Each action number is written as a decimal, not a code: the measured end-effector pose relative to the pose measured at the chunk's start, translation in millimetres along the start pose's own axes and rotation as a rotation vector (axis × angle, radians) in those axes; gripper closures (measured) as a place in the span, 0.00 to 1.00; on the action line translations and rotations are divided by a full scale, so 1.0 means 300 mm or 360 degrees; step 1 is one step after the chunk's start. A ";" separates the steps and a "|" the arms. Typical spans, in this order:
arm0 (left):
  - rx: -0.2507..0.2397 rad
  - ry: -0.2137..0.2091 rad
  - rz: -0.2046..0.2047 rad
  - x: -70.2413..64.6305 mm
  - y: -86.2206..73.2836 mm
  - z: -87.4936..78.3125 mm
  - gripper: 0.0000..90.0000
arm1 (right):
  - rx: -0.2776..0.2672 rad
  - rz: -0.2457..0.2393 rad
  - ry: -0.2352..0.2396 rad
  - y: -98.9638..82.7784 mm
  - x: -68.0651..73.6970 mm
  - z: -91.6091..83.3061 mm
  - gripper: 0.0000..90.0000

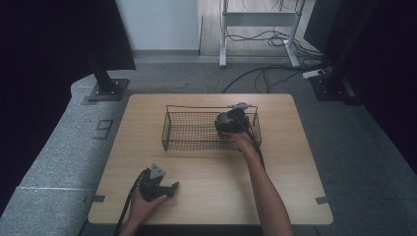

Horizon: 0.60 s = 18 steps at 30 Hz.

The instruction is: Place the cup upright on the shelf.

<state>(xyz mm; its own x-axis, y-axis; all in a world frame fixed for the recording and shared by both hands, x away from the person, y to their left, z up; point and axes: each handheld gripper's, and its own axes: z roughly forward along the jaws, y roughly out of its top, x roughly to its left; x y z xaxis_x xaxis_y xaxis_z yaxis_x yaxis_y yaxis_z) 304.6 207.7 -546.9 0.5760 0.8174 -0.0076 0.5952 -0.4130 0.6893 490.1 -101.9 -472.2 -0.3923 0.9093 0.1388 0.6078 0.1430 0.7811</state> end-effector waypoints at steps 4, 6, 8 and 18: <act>0.0000 0.0000 0.0000 0.000 0.000 0.000 0.18 | 0.0012 0.0007 -0.0008 -0.008 -0.002 0.011 0.15; 0.0000 0.0000 0.0000 0.000 0.000 0.000 0.18 | 0.0019 0.0004 -0.0010 -0.009 0.000 0.014 0.15; 0.0000 0.0000 0.0000 0.000 0.000 0.000 0.18 | 0.0021 0.0001 -0.0010 -0.010 0.003 0.018 0.15; 0.0000 0.0000 0.0000 0.000 0.000 0.000 0.18 | 0.0064 -0.0028 -0.0020 -0.019 0.007 0.034 0.15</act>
<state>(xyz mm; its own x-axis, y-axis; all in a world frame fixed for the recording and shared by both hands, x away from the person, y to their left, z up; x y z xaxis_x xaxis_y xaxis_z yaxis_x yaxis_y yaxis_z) 304.6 207.7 -546.9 0.5761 0.8174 -0.0079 0.5953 -0.4129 0.6894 492.9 -96.9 -482.6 -0.3947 0.9113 0.1174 0.6281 0.1743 0.7584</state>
